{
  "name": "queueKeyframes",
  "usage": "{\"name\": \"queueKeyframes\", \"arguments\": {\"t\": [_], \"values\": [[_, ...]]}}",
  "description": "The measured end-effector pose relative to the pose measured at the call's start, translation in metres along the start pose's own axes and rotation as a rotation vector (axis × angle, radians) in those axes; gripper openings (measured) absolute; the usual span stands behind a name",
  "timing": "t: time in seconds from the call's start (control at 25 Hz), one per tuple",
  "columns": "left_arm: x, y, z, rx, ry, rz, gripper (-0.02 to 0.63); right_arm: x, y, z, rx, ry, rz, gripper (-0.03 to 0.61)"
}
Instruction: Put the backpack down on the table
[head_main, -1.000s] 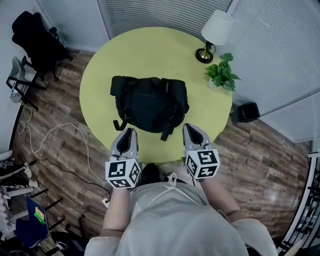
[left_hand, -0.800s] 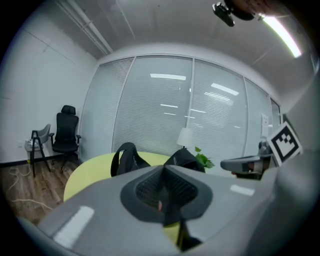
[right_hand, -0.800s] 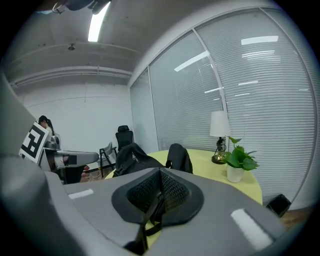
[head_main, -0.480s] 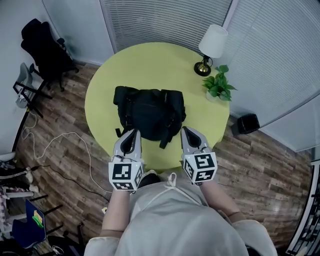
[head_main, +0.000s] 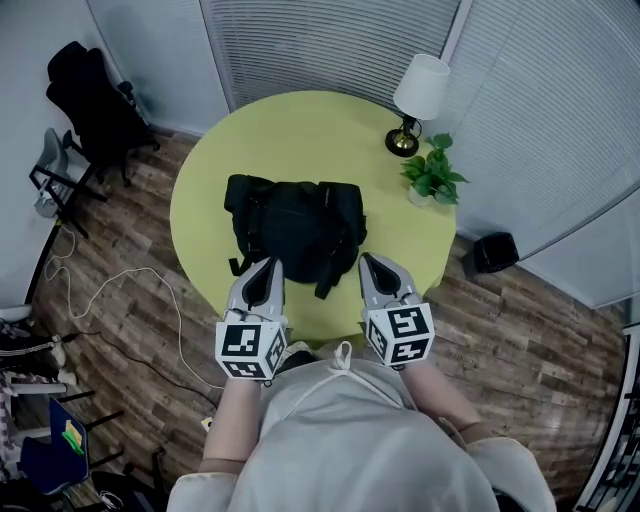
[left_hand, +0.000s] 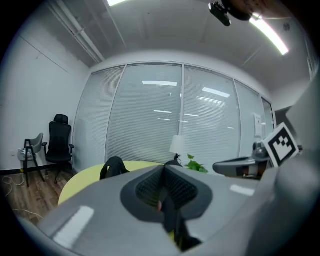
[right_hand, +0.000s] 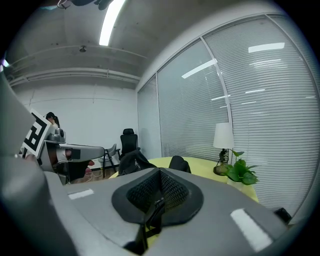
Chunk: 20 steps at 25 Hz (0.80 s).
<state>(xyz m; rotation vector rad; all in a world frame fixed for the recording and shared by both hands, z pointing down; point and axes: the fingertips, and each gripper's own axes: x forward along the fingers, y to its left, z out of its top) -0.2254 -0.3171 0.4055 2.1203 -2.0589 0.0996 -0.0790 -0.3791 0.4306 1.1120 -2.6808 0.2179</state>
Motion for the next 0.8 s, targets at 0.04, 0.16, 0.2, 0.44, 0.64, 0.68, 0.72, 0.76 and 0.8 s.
{"name": "queueKeyframes", "arguments": {"t": [0.04, 0.16, 0.2, 0.44, 0.64, 0.68, 0.72, 0.76, 0.8], "values": [[-0.001, 0.0, 0.0, -0.002, 0.001, 0.004, 0.006, -0.001, 0.0, 0.0, -0.003, 0.0, 0.001, -0.002], [-0.002, -0.001, -0.003, -0.005, 0.009, 0.009, 0.006, -0.004, 0.0, 0.0, -0.008, 0.004, -0.002, -0.002], [-0.002, -0.003, -0.004, -0.002, 0.014, 0.006, 0.006, -0.005, -0.001, -0.001, -0.008, 0.008, -0.005, -0.002], [-0.001, -0.011, -0.011, 0.012, 0.046, -0.008, 0.006, -0.01, -0.003, -0.006, 0.007, 0.018, -0.008, -0.002], [-0.004, -0.007, -0.012, 0.01, 0.059, 0.007, 0.006, -0.009, -0.001, -0.005, -0.001, 0.017, -0.006, -0.002], [-0.004, -0.006, -0.011, 0.009, 0.06, 0.009, 0.006, -0.009, -0.001, -0.005, -0.003, 0.015, -0.006, -0.002], [-0.004, -0.005, -0.011, 0.008, 0.061, 0.01, 0.006, -0.009, -0.001, -0.005, -0.004, 0.013, -0.005, -0.002], [-0.004, -0.005, -0.011, 0.007, 0.061, 0.011, 0.006, -0.009, 0.0, -0.004, -0.005, 0.012, -0.005, -0.002], [-0.004, -0.004, -0.011, 0.006, 0.061, 0.011, 0.006, -0.009, 0.0, -0.004, -0.005, 0.011, -0.005, -0.002]]}}
